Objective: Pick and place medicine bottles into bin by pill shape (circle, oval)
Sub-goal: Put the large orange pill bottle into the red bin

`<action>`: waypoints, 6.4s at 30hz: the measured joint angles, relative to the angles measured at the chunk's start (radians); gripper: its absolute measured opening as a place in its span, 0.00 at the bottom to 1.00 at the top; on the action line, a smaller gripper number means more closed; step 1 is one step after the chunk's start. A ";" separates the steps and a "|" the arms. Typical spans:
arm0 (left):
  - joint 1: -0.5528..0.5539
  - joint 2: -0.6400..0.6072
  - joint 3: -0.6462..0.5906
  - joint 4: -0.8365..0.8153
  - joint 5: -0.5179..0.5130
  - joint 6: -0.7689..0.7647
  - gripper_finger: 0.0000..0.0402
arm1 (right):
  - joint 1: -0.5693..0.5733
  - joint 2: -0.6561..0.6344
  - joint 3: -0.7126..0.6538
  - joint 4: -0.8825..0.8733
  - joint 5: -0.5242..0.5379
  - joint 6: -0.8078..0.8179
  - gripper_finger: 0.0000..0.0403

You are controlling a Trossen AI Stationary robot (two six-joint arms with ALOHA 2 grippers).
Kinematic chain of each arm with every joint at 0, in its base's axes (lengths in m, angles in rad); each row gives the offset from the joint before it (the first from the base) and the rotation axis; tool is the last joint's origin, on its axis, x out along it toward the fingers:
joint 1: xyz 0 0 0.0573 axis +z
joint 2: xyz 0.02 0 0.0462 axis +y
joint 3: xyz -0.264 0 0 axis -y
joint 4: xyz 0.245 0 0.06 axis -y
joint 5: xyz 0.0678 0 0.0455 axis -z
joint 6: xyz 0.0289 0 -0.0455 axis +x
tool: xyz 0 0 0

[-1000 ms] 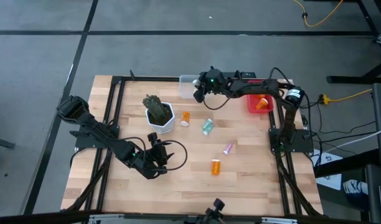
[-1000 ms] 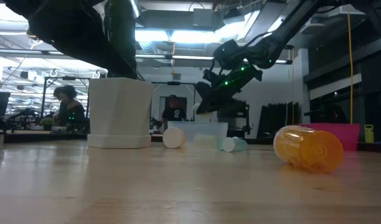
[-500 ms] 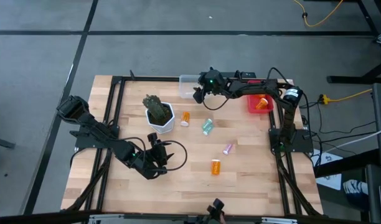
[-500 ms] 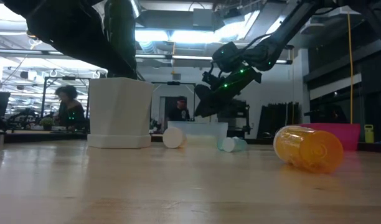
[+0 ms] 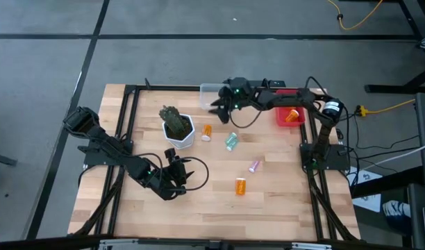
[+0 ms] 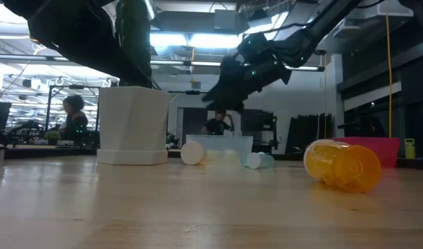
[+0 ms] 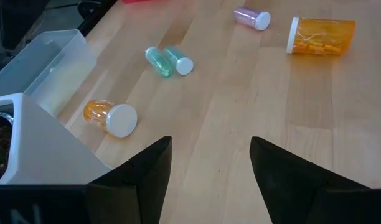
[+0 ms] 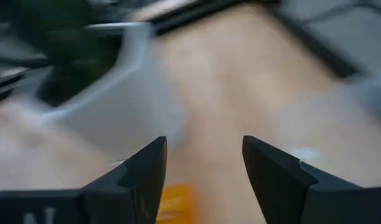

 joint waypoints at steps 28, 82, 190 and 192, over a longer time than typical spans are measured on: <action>0.000 0.000 0.000 0.004 0.001 -0.008 0.53 | 0.284 0.099 0.000 -0.014 0.502 -0.055 0.51; -0.001 0.000 0.000 0.010 0.001 0.000 0.53 | 0.257 0.167 0.027 -0.090 0.448 -0.053 0.51; -0.001 0.000 0.000 0.024 0.002 -0.002 0.53 | 0.266 0.085 0.014 -0.654 0.316 -0.710 0.51; -0.001 0.000 0.000 0.024 0.001 -0.002 0.53 | 0.267 0.085 0.014 -0.654 0.335 -0.691 0.51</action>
